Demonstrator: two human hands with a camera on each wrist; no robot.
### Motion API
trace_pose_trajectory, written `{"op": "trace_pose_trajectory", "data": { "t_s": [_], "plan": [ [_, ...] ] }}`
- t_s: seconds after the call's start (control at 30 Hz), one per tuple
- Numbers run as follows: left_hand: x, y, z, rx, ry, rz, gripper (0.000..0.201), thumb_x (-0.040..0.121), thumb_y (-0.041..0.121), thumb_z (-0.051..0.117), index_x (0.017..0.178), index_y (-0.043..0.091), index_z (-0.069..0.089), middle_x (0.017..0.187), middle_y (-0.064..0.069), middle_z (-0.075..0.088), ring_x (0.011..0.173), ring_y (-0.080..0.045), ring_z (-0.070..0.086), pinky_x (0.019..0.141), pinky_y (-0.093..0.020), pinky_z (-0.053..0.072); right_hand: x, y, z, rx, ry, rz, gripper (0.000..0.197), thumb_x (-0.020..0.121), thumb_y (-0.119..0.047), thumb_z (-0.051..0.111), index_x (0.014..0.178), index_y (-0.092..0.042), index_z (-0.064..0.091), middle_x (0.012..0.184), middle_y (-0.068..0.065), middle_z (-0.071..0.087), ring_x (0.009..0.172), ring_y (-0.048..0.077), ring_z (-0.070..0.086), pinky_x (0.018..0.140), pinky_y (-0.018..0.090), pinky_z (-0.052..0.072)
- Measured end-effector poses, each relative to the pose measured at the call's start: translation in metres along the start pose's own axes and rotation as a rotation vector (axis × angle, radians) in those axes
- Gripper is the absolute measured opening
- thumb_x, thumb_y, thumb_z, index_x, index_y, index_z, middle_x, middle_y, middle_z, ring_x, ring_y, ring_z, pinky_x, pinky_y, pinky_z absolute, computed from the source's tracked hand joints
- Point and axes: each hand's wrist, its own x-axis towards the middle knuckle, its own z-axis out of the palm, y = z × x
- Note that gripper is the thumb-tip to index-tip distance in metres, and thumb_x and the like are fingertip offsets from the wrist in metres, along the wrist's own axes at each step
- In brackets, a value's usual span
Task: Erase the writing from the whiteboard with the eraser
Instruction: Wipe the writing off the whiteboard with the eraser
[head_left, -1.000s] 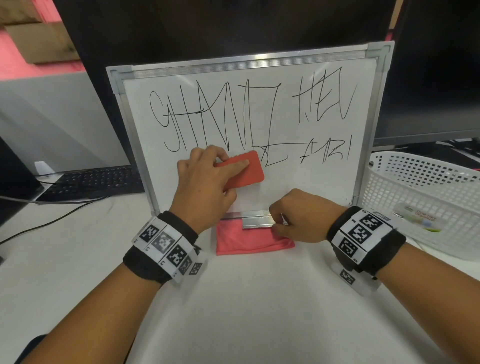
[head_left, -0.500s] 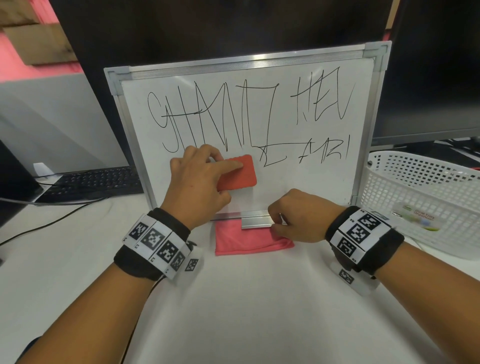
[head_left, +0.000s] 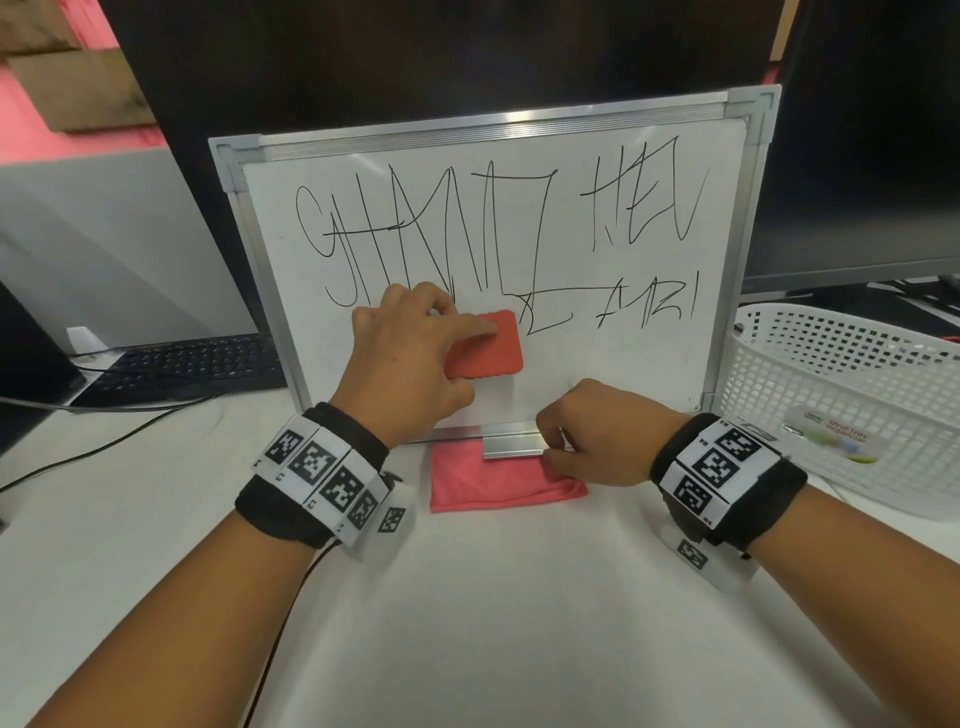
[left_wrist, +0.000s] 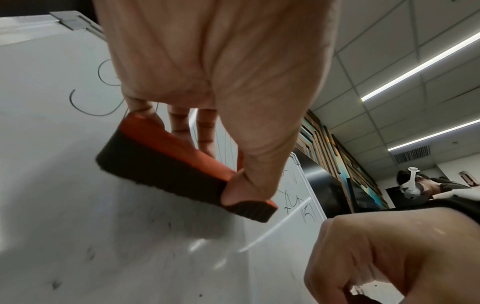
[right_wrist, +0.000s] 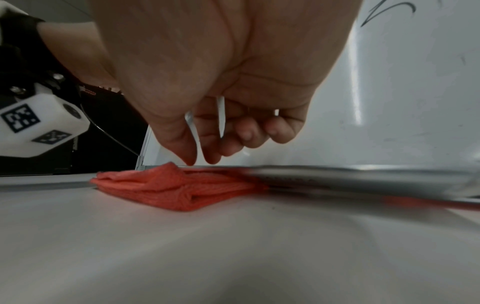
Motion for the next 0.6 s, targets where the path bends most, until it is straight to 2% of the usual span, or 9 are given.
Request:
{"op": "trace_pose_trajectory", "data": {
  "t_s": [0.13,0.23,0.37,0.47,0.6],
  "plan": [
    [0.002,0.002,0.001,-0.054,0.11,-0.031,0.058,0.073,0.031,0.078,0.128,0.039,0.064,0.117,0.002,0.053,0.107,-0.025,0.046,0.091,-0.047,0.036,0.0,0.0,0.0,0.004,0.002,0.006,0.017,0.087,-0.038,0.06,0.078,-0.024,0.058,0.074,-0.007,0.049,0.076,0.027,0.062,0.067,0.04,0.057],
    [0.003,0.005,0.003,-0.005,0.037,0.006,0.059,0.071,0.033,0.078,0.128,0.042,0.064,0.117,0.004,0.053,0.109,-0.025,0.046,0.091,-0.046,0.035,0.001,0.001,0.0,0.001,-0.004,0.009,0.017,0.088,-0.038,0.06,0.076,-0.026,0.055,0.074,-0.007,0.048,0.077,0.027,0.062,0.068,0.04,0.056],
    [0.006,0.007,0.003,-0.039,0.08,-0.025,0.059,0.074,0.032,0.077,0.13,0.042,0.063,0.117,0.003,0.053,0.109,-0.024,0.046,0.09,-0.044,0.034,0.001,0.002,0.001,0.008,-0.003,0.012,0.017,0.087,-0.038,0.06,0.075,-0.027,0.055,0.074,-0.007,0.048,0.077,0.027,0.062,0.068,0.04,0.057],
    [0.007,0.011,0.002,-0.008,-0.004,0.014,0.059,0.072,0.034,0.076,0.129,0.044,0.063,0.117,0.005,0.053,0.109,-0.025,0.047,0.092,-0.047,0.037,0.001,0.003,0.001,0.008,-0.003,0.014,0.017,0.087,-0.038,0.06,0.075,-0.026,0.055,0.075,-0.007,0.048,0.077,0.027,0.062,0.068,0.04,0.056],
    [0.007,0.013,0.003,-0.041,0.05,-0.03,0.059,0.073,0.033,0.076,0.13,0.043,0.063,0.118,0.004,0.054,0.11,-0.026,0.047,0.093,-0.049,0.038,0.001,0.003,0.001,0.017,-0.004,0.022,0.017,0.086,-0.038,0.06,0.075,-0.027,0.055,0.076,-0.006,0.049,0.076,0.026,0.062,0.068,0.04,0.057]
  ]
}}
